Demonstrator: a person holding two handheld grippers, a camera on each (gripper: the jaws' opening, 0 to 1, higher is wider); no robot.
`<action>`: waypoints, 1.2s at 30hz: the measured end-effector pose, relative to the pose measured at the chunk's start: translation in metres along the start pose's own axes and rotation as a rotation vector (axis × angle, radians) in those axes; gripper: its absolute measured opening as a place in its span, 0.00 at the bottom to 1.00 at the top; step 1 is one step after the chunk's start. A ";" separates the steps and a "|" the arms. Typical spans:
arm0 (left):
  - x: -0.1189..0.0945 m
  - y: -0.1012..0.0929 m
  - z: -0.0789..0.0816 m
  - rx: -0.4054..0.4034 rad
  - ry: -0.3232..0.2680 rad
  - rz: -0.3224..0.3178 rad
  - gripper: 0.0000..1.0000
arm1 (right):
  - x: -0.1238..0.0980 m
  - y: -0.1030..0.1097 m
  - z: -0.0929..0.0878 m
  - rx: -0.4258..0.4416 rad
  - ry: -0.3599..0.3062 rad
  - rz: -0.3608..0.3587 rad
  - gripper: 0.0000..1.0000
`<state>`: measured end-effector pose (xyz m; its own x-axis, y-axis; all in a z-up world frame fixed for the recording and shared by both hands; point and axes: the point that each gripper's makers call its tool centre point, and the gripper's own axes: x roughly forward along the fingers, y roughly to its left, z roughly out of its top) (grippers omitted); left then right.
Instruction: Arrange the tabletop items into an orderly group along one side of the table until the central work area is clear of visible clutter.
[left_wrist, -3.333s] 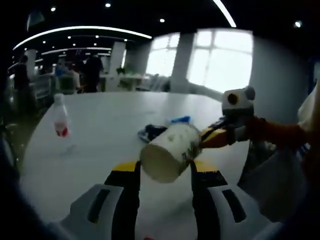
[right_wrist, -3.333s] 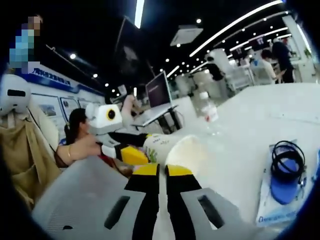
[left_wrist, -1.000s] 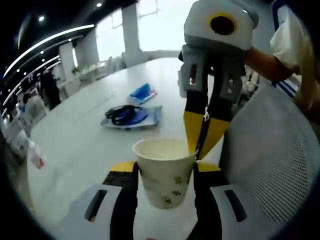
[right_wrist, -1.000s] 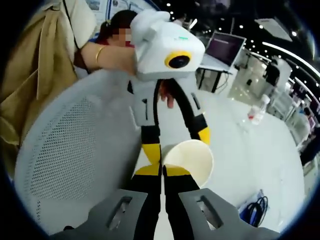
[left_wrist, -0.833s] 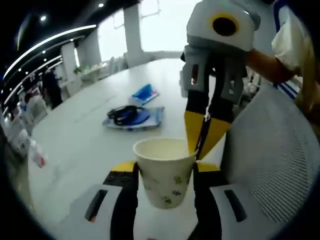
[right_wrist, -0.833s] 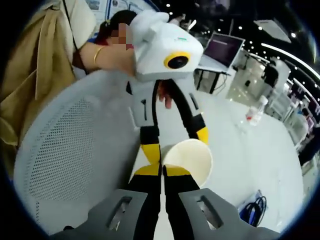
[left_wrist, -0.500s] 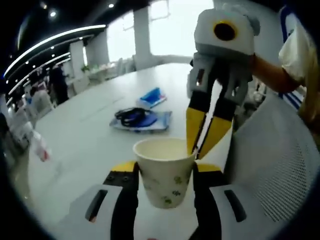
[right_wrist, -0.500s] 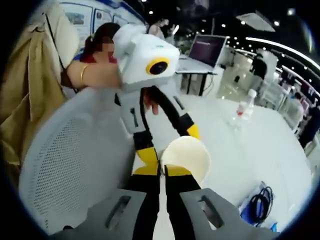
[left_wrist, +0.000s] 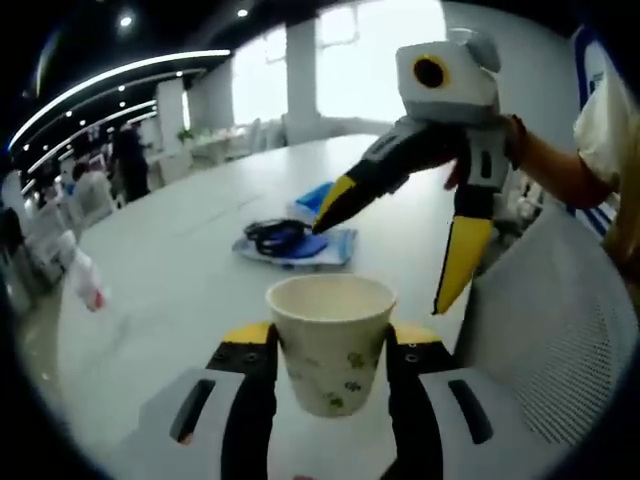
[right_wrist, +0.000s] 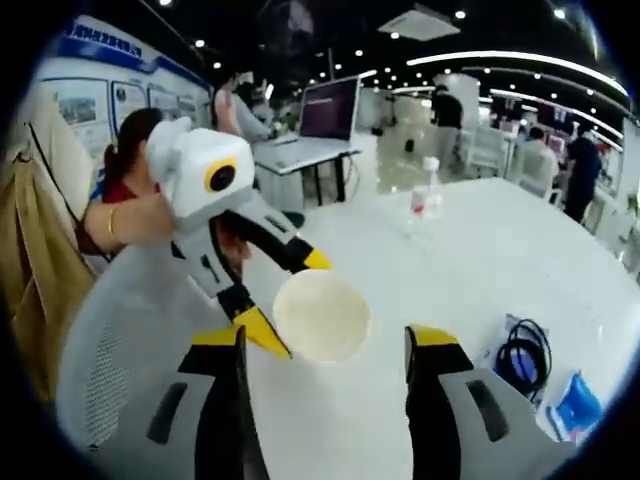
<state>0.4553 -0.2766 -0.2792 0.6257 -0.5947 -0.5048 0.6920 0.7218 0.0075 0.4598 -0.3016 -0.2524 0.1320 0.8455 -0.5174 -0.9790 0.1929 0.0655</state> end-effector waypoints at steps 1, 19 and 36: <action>0.000 0.001 0.000 -0.008 -0.004 0.004 0.40 | -0.001 -0.002 0.000 0.007 -0.006 -0.014 0.73; -0.009 0.024 0.015 -0.091 -0.109 0.101 0.40 | -0.038 -0.032 -0.025 0.133 -0.046 -0.223 0.99; -0.024 0.060 0.038 -0.073 -0.248 0.274 0.40 | -0.059 -0.026 -0.051 0.163 -0.025 -0.305 0.99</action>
<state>0.4951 -0.2324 -0.2339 0.8585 -0.4373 -0.2678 0.4651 0.8840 0.0474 0.4695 -0.3817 -0.2676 0.4205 0.7482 -0.5132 -0.8566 0.5138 0.0472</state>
